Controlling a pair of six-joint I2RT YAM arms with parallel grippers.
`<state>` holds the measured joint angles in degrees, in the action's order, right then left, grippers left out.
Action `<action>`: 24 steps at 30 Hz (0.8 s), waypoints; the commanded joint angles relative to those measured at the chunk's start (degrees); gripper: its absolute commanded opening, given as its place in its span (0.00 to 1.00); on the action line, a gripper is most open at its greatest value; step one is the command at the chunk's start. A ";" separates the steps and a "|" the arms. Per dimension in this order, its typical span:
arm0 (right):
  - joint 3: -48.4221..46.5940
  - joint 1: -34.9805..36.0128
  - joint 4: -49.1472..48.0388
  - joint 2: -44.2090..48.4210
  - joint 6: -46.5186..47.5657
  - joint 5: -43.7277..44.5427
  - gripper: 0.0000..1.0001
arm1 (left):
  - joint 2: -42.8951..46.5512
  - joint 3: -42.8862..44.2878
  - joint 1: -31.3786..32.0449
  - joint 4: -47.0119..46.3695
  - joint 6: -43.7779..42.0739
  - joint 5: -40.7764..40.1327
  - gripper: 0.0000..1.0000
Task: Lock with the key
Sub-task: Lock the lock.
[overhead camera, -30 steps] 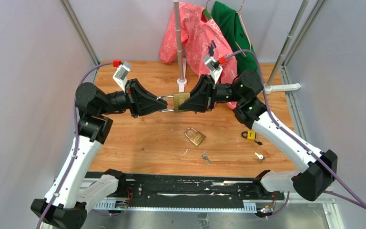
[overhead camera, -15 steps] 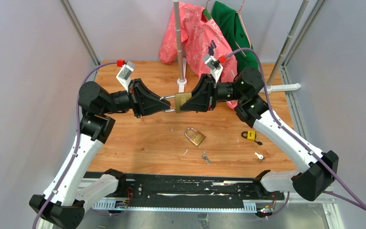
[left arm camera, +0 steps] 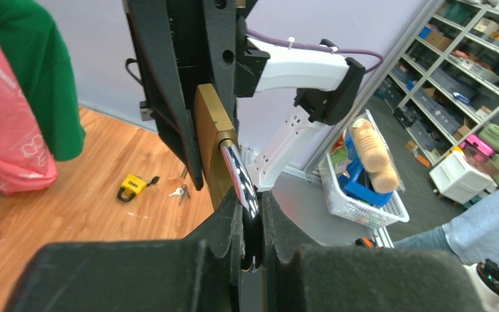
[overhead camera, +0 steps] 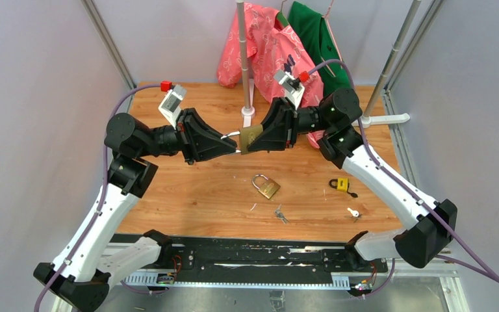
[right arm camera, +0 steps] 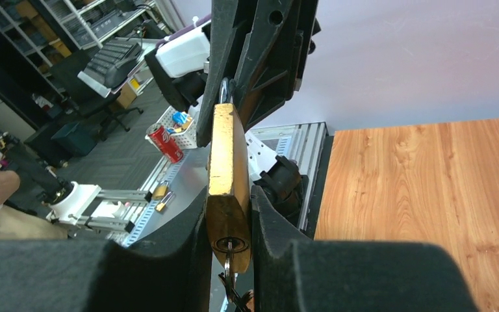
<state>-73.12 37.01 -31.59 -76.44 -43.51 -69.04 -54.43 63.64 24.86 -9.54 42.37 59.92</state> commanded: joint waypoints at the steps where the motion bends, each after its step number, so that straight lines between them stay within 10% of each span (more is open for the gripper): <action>1: -3.32 6.80 -1.16 -4.68 -2.02 9.93 0.00 | -5.28 -1.01 6.77 -0.04 -3.17 -0.50 0.00; 20: -3.63 7.71 -5.00 -7.11 -6.27 12.63 0.00 | -7.14 -2.71 8.18 -0.12 -5.01 -2.81 0.00; 24: -4.22 6.32 4.13 -5.71 -1.73 14.20 0.00 | -6.58 2.97 7.54 15.50 -14.38 -7.32 0.00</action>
<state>-74.87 37.34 -37.98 -79.46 -47.53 -72.31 -54.57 64.58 27.57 -9.58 40.25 58.50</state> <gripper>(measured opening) 0.265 0.141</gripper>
